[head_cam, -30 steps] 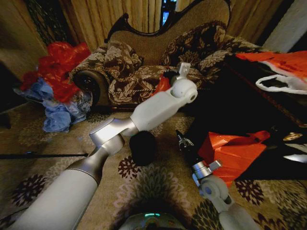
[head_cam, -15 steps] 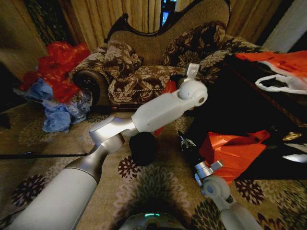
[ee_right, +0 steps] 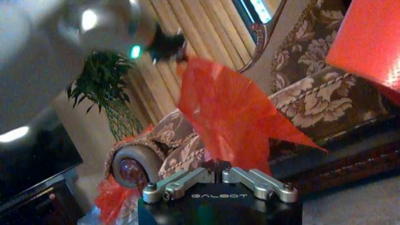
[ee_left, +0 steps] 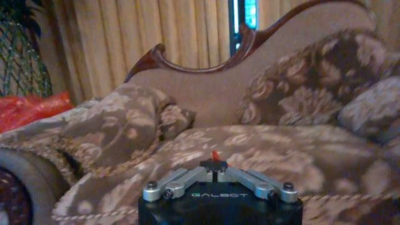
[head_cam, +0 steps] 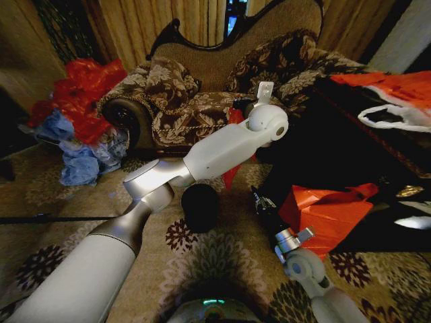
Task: Place a garbage bag over the trash bin.
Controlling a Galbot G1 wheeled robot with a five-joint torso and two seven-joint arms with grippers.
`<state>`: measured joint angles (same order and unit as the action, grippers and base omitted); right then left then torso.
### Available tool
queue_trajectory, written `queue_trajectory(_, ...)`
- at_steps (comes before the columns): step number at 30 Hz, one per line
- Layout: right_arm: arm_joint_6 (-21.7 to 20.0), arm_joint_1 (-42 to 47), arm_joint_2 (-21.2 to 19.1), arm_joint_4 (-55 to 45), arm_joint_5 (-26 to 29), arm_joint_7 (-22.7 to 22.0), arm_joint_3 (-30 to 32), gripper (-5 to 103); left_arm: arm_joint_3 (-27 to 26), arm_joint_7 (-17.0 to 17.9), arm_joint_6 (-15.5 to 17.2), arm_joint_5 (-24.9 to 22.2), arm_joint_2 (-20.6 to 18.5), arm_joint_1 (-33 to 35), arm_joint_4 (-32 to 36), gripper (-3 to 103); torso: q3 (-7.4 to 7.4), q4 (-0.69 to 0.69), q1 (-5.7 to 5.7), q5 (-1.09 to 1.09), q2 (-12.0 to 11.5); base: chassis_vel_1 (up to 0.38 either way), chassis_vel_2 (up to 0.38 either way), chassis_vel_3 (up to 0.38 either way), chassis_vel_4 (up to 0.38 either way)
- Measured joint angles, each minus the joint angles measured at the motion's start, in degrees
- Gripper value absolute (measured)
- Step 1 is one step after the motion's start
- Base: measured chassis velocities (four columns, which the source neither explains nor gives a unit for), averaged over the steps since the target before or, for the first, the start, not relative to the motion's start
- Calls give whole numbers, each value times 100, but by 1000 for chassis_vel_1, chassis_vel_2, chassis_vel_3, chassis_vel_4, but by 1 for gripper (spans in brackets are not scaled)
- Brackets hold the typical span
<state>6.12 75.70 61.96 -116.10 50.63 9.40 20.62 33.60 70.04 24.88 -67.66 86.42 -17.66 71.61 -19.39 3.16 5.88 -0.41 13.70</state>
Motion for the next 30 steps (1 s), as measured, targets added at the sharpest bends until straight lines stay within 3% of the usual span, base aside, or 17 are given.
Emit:
queue_trajectory(1,-2,-15,-1,-2,-3,-9,-18,0,37,-34,70,-42,-364,117,259,0,-1,-5,1,-2,0,0,0,0,0)
queue_trajectory(2,-2,-15,-1,-2,-3,-9,-18,0,37,-34,70,-42,-364,117,259,0,-1,-5,1,-2,0,0,0,0,0)
queue_trajectory(4,-19,-53,-4,-1,-13,-26,-80,0,69,209,157,-339,-857,238,738,0,-1,-8,0,-4,0,0,0,0,0)
queue_trajectory(8,-47,-165,47,41,-70,-70,-272,0,5,426,137,-573,-1269,285,1173,0,0,-5,0,-2,0,0,0,0,0)
queue_trajectory(11,-76,-265,117,52,-83,-132,-478,0,-80,433,123,-582,-1315,253,1213,0,0,-5,0,-3,0,0,0,0,0)
queue_trajectory(18,-111,-472,351,107,-64,-175,-1043,0,-121,298,-17,-390,-949,267,754,0,0,-4,0,0,0,0,0,0,0)
queue_trajectory(24,-115,-550,556,401,-28,51,-1480,0,-231,126,-162,110,-233,474,222,0,0,-2,0,1,0,0,0,0,0)
queue_trajectory(30,-106,-774,661,581,19,63,-1643,0,-344,114,-211,293,167,597,30,0,0,-3,0,1,0,0,0,0,0)
